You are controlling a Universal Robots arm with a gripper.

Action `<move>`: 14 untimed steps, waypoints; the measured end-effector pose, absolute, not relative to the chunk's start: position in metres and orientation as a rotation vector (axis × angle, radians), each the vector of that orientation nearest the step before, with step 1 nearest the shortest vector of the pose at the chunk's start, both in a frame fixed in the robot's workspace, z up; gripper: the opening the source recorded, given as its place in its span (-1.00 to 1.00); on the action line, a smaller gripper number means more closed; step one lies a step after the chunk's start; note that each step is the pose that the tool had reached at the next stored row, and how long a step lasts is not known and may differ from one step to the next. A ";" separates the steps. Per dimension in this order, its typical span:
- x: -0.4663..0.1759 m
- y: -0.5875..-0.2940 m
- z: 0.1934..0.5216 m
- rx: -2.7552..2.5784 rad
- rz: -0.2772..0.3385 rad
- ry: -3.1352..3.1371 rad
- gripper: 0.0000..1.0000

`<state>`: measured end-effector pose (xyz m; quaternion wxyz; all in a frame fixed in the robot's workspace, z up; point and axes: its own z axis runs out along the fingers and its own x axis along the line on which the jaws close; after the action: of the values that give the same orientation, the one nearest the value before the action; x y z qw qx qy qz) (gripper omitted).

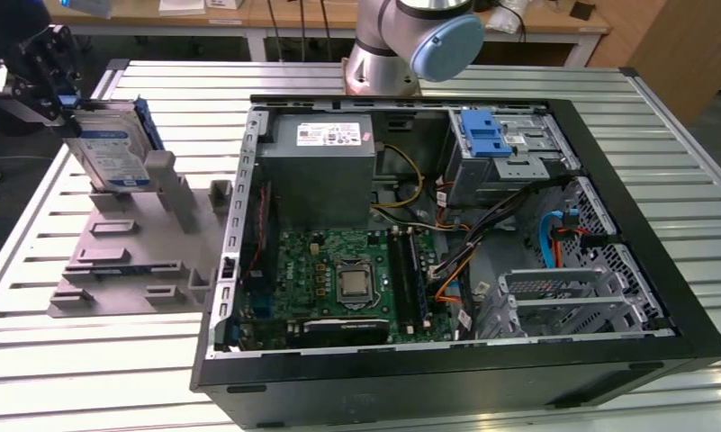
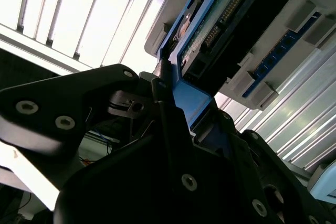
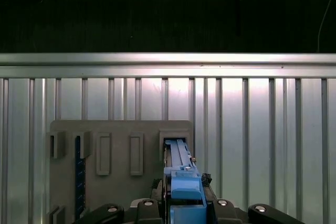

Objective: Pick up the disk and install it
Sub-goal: 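Pick up the disk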

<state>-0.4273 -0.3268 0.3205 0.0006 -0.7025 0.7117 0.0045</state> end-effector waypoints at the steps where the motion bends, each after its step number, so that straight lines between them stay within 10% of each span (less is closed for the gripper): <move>1: -0.427 -0.327 0.320 -2.206 0.014 2.235 -0.26; 14: -0.427 -0.327 0.334 -2.206 0.014 2.235 -0.26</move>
<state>-0.4273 -0.3268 0.3343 0.0006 -0.7025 0.7117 0.0045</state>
